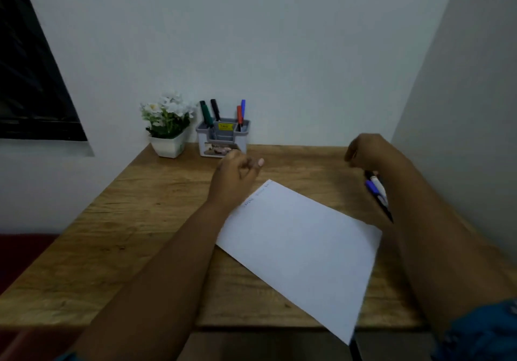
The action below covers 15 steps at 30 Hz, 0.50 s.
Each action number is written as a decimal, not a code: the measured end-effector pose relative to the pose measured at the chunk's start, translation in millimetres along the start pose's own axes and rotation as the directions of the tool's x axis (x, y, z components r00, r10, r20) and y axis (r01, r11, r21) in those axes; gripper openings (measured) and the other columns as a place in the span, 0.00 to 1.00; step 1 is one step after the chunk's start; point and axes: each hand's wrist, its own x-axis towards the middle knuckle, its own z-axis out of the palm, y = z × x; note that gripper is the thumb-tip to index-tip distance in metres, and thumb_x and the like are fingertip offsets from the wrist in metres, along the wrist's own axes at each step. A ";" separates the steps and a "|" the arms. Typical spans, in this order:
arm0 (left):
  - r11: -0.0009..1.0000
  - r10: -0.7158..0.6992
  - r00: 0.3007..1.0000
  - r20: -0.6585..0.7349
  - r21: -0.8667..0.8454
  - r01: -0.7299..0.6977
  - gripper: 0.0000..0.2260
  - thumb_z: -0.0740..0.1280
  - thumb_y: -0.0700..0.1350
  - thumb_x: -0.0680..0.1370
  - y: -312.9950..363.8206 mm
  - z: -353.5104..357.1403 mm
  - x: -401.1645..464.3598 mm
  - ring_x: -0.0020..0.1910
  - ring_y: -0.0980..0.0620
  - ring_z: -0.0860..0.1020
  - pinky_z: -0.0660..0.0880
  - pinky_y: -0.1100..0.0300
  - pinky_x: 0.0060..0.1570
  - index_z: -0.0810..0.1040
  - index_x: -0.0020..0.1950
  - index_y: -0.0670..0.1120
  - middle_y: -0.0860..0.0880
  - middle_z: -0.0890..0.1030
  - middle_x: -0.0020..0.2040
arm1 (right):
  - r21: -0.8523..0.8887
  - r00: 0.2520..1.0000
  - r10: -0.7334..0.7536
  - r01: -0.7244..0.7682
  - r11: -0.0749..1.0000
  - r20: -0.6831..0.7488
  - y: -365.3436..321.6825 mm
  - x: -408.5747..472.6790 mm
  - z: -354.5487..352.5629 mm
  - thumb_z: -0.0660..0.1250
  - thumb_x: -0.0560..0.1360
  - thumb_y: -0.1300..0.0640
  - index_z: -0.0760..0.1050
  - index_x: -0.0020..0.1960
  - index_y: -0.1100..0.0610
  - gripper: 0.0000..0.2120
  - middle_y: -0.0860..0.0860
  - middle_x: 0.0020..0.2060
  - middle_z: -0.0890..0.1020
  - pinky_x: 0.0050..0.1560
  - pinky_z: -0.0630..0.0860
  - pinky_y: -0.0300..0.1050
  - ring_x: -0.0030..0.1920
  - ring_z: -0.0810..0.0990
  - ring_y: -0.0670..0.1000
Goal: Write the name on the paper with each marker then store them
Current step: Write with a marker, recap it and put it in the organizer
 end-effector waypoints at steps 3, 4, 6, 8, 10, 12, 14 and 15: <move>0.997 0.073 0.997 0.021 -0.013 -0.072 0.11 0.67 0.50 0.78 20.6 9.4 -6.5 0.45 0.51 0.77 0.74 0.56 0.43 0.80 0.40 0.45 0.51 0.76 0.43 | -0.045 0.995 0.101 -0.102 0.994 -0.024 23.0 -21.0 15.8 0.70 0.73 0.63 0.81 0.57 0.62 0.12 0.60 0.57 0.82 0.62 0.75 0.49 0.58 0.80 0.58; 0.994 0.106 0.994 0.011 -0.005 -0.106 0.11 0.67 0.49 0.77 25.1 11.4 -8.6 0.45 0.50 0.76 0.74 0.56 0.43 0.80 0.40 0.44 0.52 0.76 0.43 | -0.031 0.991 0.113 -0.115 0.993 -0.068 27.3 -26.1 21.6 0.68 0.74 0.64 0.81 0.57 0.63 0.12 0.60 0.58 0.81 0.62 0.75 0.49 0.58 0.79 0.59; 0.992 0.125 0.992 -0.006 0.009 -0.125 0.08 0.67 0.47 0.77 29.0 13.7 -12.2 0.48 0.49 0.76 0.76 0.53 0.44 0.80 0.43 0.44 0.52 0.75 0.44 | 0.034 0.980 0.142 -0.139 0.990 -0.142 35.7 -32.5 30.8 0.64 0.76 0.66 0.79 0.59 0.64 0.13 0.62 0.59 0.79 0.62 0.74 0.49 0.59 0.78 0.61; 0.991 0.125 0.992 -0.003 0.041 -0.125 0.06 0.67 0.46 0.77 26.2 13.2 -14.8 0.51 0.49 0.75 0.78 0.50 0.46 0.80 0.47 0.44 0.50 0.76 0.47 | 0.037 0.979 0.172 -0.169 0.985 -0.110 40.1 -36.8 36.8 0.64 0.77 0.64 0.77 0.60 0.64 0.13 0.62 0.59 0.79 0.59 0.74 0.48 0.59 0.78 0.61; 0.992 0.101 0.995 0.000 0.072 -0.101 0.07 0.67 0.46 0.77 21.1 11.0 -14.9 0.53 0.48 0.75 0.78 0.48 0.47 0.80 0.48 0.43 0.47 0.77 0.50 | 0.048 0.978 0.197 -0.194 0.980 -0.070 40.2 -39.1 39.6 0.66 0.77 0.62 0.78 0.57 0.65 0.11 0.62 0.58 0.80 0.54 0.75 0.47 0.57 0.79 0.60; 0.994 0.069 0.998 -0.011 0.084 -0.068 0.08 0.67 0.47 0.78 17.2 8.6 -13.9 0.53 0.47 0.75 0.77 0.48 0.49 0.81 0.49 0.43 0.47 0.77 0.51 | 0.072 0.978 0.206 -0.203 0.977 -0.031 37.9 -40.0 41.5 0.69 0.77 0.58 0.78 0.52 0.64 0.10 0.61 0.53 0.81 0.48 0.75 0.46 0.53 0.80 0.59; 0.993 0.071 0.997 -0.008 0.091 -0.070 0.07 0.68 0.46 0.77 15.7 9.1 -13.5 0.53 0.48 0.75 0.77 0.49 0.49 0.81 0.50 0.42 0.47 0.77 0.51 | 0.075 0.982 0.187 -0.186 0.980 -0.006 32.4 -41.3 42.5 0.70 0.76 0.53 0.78 0.50 0.62 0.12 0.59 0.49 0.82 0.45 0.73 0.44 0.50 0.80 0.57; 0.994 0.077 0.997 0.005 0.083 -0.077 0.07 0.68 0.45 0.78 15.7 10.0 -13.6 0.52 0.48 0.75 0.77 0.50 0.49 0.81 0.50 0.42 0.47 0.77 0.50 | 0.065 0.988 0.157 -0.157 0.986 0.001 27.7 -42.5 42.6 0.69 0.77 0.52 0.78 0.51 0.62 0.12 0.58 0.48 0.81 0.44 0.72 0.44 0.50 0.80 0.57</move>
